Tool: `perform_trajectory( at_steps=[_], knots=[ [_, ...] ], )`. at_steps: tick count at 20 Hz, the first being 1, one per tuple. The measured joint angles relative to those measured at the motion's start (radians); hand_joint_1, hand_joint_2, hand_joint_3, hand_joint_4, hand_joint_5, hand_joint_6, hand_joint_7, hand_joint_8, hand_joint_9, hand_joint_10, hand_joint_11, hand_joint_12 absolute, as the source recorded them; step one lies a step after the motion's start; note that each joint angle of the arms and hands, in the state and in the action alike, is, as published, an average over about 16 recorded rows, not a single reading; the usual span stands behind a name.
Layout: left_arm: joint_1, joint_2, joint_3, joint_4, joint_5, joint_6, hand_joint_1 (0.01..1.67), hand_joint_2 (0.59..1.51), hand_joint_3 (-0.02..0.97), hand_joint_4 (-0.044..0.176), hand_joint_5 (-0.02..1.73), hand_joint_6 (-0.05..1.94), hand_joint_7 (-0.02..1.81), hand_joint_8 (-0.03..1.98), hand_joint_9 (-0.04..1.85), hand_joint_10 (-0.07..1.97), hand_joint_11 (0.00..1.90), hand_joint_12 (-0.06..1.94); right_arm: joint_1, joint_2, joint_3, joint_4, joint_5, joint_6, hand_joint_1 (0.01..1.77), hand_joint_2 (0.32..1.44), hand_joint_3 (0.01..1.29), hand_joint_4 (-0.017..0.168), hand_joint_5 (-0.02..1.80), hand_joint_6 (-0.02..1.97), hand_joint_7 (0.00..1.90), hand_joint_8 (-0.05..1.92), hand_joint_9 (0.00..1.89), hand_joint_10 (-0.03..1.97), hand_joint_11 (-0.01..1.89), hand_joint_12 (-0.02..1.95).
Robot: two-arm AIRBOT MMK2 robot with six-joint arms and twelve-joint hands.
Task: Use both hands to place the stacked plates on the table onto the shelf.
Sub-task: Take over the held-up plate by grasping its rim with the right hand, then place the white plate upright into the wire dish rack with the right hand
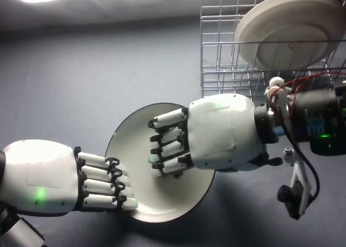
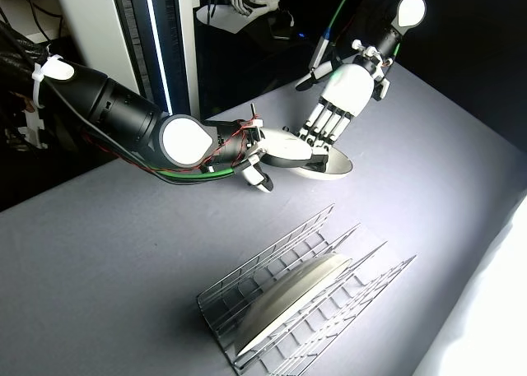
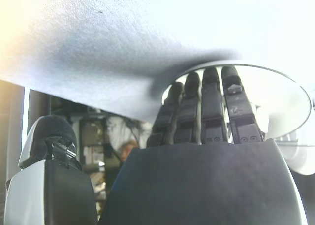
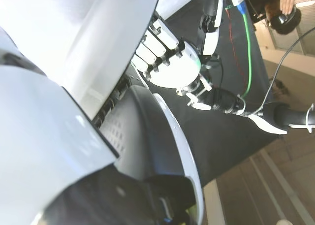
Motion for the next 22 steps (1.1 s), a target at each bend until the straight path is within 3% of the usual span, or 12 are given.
perform_trajectory(
  at_steps=[5, 11, 15, 22],
  knots=[
    [0.000, 0.000, 0.001, -0.002, -0.001, -0.001, 0.02, 1.027, 0.012, -0.011, 0.02, -0.03, 0.06, 0.00, 0.08, 0.00, 0.02, 0.20, 0.005, -0.004, 0.003, 0.017, 0.018, -0.011, 1.26, 1.03, 0.02, 0.001, 0.59, 0.13, 0.61, 0.13, 0.62, 0.18, 0.33, 1.21],
    [-0.021, 0.007, 0.001, -0.014, -0.010, -0.003, 0.02, 1.028, 0.012, -0.009, 0.03, -0.02, 0.07, 0.01, 0.09, 0.00, 0.02, 0.21, 0.018, -0.005, 0.002, 0.034, 0.037, -0.023, 1.26, 1.01, 0.02, 0.001, 0.76, 0.31, 0.81, 0.33, 0.86, 0.47, 0.66, 1.24],
    [-0.064, 0.021, 0.002, -0.030, -0.026, -0.008, 0.02, 1.028, 0.012, -0.005, 0.04, -0.01, 0.08, 0.01, 0.09, 0.01, 0.02, 0.22, 0.031, 0.004, -0.003, 0.047, 0.039, -0.027, 1.27, 0.99, 0.01, 0.004, 0.79, 0.43, 0.87, 0.47, 0.95, 0.68, 0.82, 1.19],
    [-0.185, 0.058, 0.019, -0.054, -0.051, -0.020, 0.02, 1.028, 0.012, 0.001, 0.07, 0.00, 0.09, 0.02, 0.10, 0.01, 0.03, 0.22, 0.059, 0.044, -0.033, 0.075, 0.023, -0.030, 1.29, 0.97, 0.01, 0.006, 0.82, 0.56, 0.95, 0.58, 1.04, 0.95, 0.91, 1.14]
  ],
)
